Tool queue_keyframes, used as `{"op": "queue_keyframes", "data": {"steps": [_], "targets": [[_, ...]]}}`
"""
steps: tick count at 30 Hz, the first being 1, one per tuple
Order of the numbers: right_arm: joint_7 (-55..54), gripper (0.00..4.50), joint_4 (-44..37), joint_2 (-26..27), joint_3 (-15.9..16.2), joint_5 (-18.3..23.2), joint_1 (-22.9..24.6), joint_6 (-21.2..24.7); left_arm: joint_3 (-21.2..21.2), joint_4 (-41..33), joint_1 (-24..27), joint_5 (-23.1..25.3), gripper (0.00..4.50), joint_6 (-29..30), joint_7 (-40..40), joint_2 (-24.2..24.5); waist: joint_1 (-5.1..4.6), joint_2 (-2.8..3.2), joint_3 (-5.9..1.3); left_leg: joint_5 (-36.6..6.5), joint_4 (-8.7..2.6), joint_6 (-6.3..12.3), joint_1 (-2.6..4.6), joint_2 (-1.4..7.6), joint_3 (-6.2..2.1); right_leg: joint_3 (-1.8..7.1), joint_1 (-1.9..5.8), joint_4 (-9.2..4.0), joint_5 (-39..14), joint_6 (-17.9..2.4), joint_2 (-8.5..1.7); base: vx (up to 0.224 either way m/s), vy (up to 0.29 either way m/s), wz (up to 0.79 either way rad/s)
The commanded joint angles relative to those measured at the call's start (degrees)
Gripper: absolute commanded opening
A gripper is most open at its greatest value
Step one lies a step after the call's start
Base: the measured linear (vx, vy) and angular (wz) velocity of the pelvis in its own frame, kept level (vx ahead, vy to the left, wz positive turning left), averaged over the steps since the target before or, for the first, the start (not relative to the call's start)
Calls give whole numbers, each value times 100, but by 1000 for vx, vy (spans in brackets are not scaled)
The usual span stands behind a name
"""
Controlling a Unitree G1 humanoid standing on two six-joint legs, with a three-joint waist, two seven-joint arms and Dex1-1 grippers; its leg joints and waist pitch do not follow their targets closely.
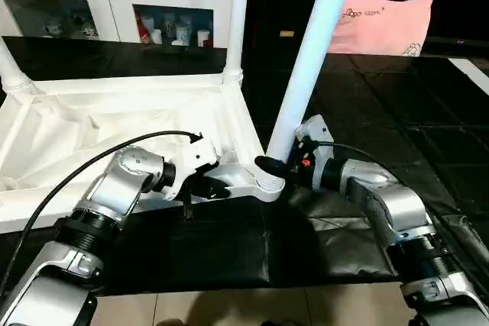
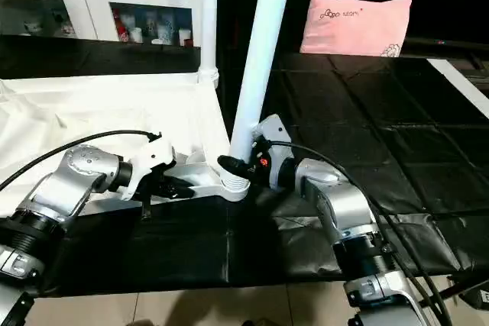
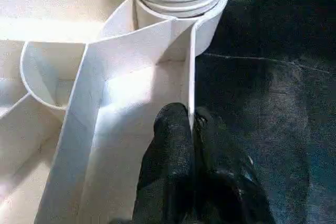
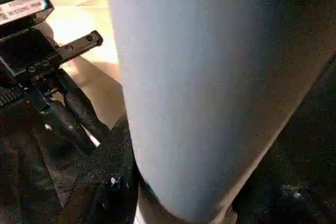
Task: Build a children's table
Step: Insert table leg to table base
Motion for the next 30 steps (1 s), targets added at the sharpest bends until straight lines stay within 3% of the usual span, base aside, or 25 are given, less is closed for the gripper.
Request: {"op": "queue_keyframes", "data": {"steps": [1,4,5,7,8,9,10,11,12,13,15,16,18,19,20,21,22,23,30], "targets": [[42,193,467,91,33,-14,-192,63,-84,-1,-96,-41,0,-60,-101,-17,2,46,-407,-1127,-394,42,4,174,-62,392,331,-460,-2261,-597,-427,0,0,0],[87,193,609,91,29,-13,-253,75,-91,-2,-110,-47,0,-63,-133,-4,2,47,-398,-1189,-387,26,15,174,-60,395,331,-490,-2431,-549,-437,0,0,0],[121,193,719,62,-30,29,-260,144,-95,25,-136,-47,0,-87,-157,7,6,70,-403,-1164,-392,10,16,179,-68,396,333,-480,-2381,-537,-435,0,0,0],[107,193,790,58,-131,97,-248,193,-93,49,-160,-45,0,-97,-166,10,-2,54,-415,-1125,-391,26,10,180,-66,401,340,-466,-2251,-579,-428,0,0,0],[84,193,850,68,-228,158,-243,239,-88,74,-180,-46,0,-110,-178,17,14,114,-414,-1139,-393,23,14,181,-70,405,340,-463,-2207,-609,-437,0,0,0],[75,193,870,73,-259,178,-242,253,-86,82,-186,-46,0,-114,-183,20,9,82,-420,-1130,-389,26,16,182,-60,405,338,-463,-2113,-642,-424,0,0,0],[73,193,953,78,-358,234,-227,270,-79,106,-212,-48,0,-117,-189,23,32,165,-419,-1146,-394,5,23,178,-71,401,341,-448,-2067,-675,-424,0,0,0],[73,193,1021,71,-448,291,-189,303,-75,128,-238,-48,0,-114,-188,20,19,119,-430,-1163,-395,-8,22,190,-67,402,343,-442,-1964,-705,-415,0,0,0],[73,193,1021,71,-448,291,-189,303,-75,128,-238,-48,0,-114,-188,20,24,116,-429,-1172,-395,-8,20,186,-66,403,346,-438,-1943,-728,-415,0,0,0],[70,193,1072,63,-543,359,-119,355,-71,164,-269,-44,0,-120,-185,15,47,189,-428,-1208,-397,-35,27,187,-75,400,352,-430,-1929,-771,-427,0,0,0],[67,193,1078,63,-558,370,-104,360,-71,174,-276,-42,0,-123,-184,15,36,144,-431,-1229,-398,-42,19,185,-71,398,360,-433,-1890,-784,-416,0,0,0],[19,193,1134,61,-716,458,87,341,-60,290,-363,-16,0,-145,-161,7,59,239,-433,-1241,-399,-56,29,180,-80,398,359,-430,-1857,-800,-420,0,0,0],[-29,193,1136,79,-815,511,244,231,-46,377,-432,-2,0,-162,-143,2,73,210,-455,-1272,-398,-68,33,184,-76,397,369,-416,-1611,-876,-410,0,0,0],[-43,193,1123,89,-846,537,296,193,-41,399,-451,-2,0,-168,-140,0,78,242,-445,-1302,-402,-57,25,176,-70,394,371,-435,-1611,-885,-406,0,0,0],[-45,193,1117,93,-855,546,307,185,-39,406,-455,-3,0,-169,-136,-1,83,226,-449,-1298,-396,-42,17,170,-73,391,386,-422,-1667,-890,-415,0,0,0],[-53,193,1078,118,-903,593,375,140,-27,443,-478,-10,0,-179,-111,-8,99,282,-448,-1302,-397,-40,16,164,-78,385,388,-425,-1707,-886,-419,0,0,0],[-52,193,1012,152,-964,655,473,81,-12,486,-506,-15,0,-192,-79,-19,92,263,-444,-1318,-394,-28,16,163,-67,385,378,-454,-1768,-859,-415,0,0,0],[-36,193,917,196,-1017,725,601,10,13,540,-537,-15,0,-215,-18,-40,109,305,-444,-1380,-396,-26,34,159,-77,369,378,-477,-1968,-796,-419,0,0,0],[64,193,529,316,-969,741,1127,-405,82,703,-645,-12,0,-277,152,-116,196,307,-453,-1379,-410,-6,40,176,-76,366,368,-485,-1938,-746,-417,0,0,0]]}}
